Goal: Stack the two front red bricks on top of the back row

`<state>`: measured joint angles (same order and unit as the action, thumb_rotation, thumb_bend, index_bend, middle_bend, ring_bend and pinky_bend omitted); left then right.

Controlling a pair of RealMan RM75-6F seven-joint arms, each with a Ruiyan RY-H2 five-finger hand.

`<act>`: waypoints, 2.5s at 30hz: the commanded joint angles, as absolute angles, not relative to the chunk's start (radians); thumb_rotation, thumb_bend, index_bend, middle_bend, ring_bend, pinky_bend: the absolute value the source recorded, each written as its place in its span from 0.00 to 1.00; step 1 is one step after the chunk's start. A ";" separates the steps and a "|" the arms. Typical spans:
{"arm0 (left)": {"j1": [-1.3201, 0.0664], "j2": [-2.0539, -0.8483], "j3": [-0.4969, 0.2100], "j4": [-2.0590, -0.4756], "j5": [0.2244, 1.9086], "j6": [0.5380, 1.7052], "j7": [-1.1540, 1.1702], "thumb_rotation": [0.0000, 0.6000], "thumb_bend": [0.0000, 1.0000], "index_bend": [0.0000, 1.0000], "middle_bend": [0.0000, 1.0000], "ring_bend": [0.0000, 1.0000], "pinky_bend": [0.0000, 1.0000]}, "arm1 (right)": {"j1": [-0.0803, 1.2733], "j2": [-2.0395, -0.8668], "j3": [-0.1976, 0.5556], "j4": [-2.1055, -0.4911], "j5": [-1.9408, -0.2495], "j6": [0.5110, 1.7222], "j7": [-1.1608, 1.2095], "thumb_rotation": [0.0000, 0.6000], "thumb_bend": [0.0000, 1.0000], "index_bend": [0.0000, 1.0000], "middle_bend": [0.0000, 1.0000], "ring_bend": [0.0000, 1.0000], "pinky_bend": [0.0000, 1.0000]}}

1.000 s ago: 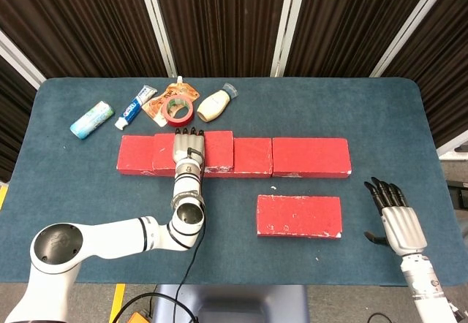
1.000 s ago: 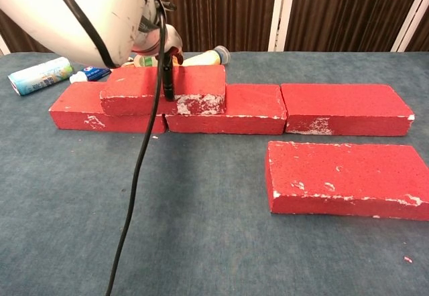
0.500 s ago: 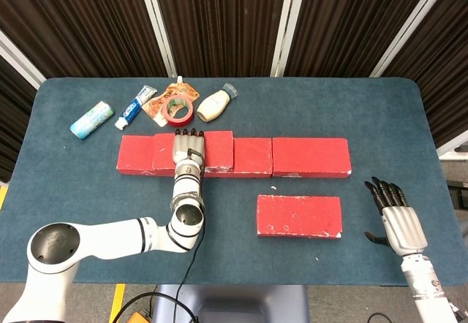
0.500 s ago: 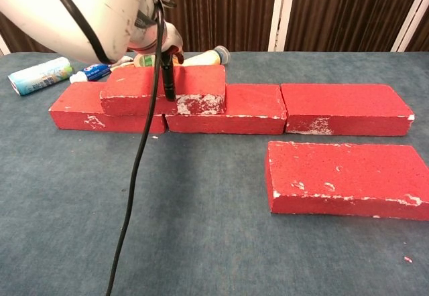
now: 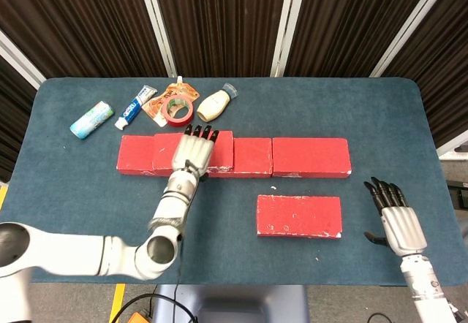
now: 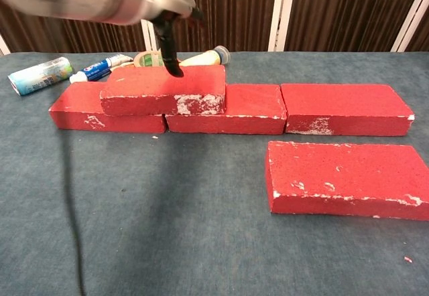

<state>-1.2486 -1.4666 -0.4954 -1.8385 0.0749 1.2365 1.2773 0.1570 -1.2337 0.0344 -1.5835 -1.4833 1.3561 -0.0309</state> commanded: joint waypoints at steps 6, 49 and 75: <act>-0.934 -1.160 -0.245 -2.198 0.561 1.343 0.984 1.00 0.22 0.00 0.00 0.00 0.00 | 0.157 -1.238 0.032 -1.590 -1.486 1.357 -0.040 1.00 0.00 0.05 0.11 0.00 0.00; -0.376 -0.906 0.020 -1.726 1.179 1.210 0.121 1.00 0.23 0.00 0.00 0.00 0.00 | 0.366 -1.197 0.099 -2.053 -1.052 1.115 -0.544 1.00 0.00 0.06 0.10 0.00 0.00; -0.333 -0.972 -0.018 -1.733 1.143 1.181 0.172 1.00 0.23 0.00 0.00 0.00 0.00 | 0.554 -1.330 0.058 -2.024 -0.763 1.142 -0.725 1.00 0.00 0.05 0.08 0.00 0.00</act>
